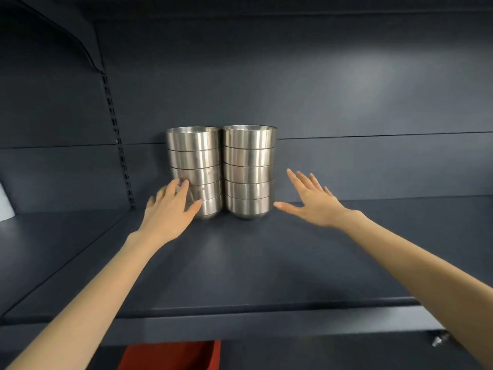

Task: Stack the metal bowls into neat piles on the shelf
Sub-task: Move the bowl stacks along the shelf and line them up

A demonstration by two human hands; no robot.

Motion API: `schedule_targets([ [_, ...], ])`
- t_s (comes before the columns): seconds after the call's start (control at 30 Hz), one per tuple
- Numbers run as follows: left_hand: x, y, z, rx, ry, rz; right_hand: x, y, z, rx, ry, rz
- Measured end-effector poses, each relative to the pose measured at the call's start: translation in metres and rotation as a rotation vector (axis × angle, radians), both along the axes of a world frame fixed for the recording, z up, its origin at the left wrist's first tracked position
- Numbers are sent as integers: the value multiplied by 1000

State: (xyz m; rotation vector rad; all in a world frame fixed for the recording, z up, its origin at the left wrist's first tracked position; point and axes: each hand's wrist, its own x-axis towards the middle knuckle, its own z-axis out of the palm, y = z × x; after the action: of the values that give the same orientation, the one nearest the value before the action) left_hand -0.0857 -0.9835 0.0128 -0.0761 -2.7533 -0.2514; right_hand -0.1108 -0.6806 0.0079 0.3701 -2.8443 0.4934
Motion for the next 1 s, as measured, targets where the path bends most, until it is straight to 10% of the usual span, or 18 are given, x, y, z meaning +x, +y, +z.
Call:
schedule_targets([
  [1.0,69,272,-19,-72,81,-147,160,331,-26,54,54,-421],
])
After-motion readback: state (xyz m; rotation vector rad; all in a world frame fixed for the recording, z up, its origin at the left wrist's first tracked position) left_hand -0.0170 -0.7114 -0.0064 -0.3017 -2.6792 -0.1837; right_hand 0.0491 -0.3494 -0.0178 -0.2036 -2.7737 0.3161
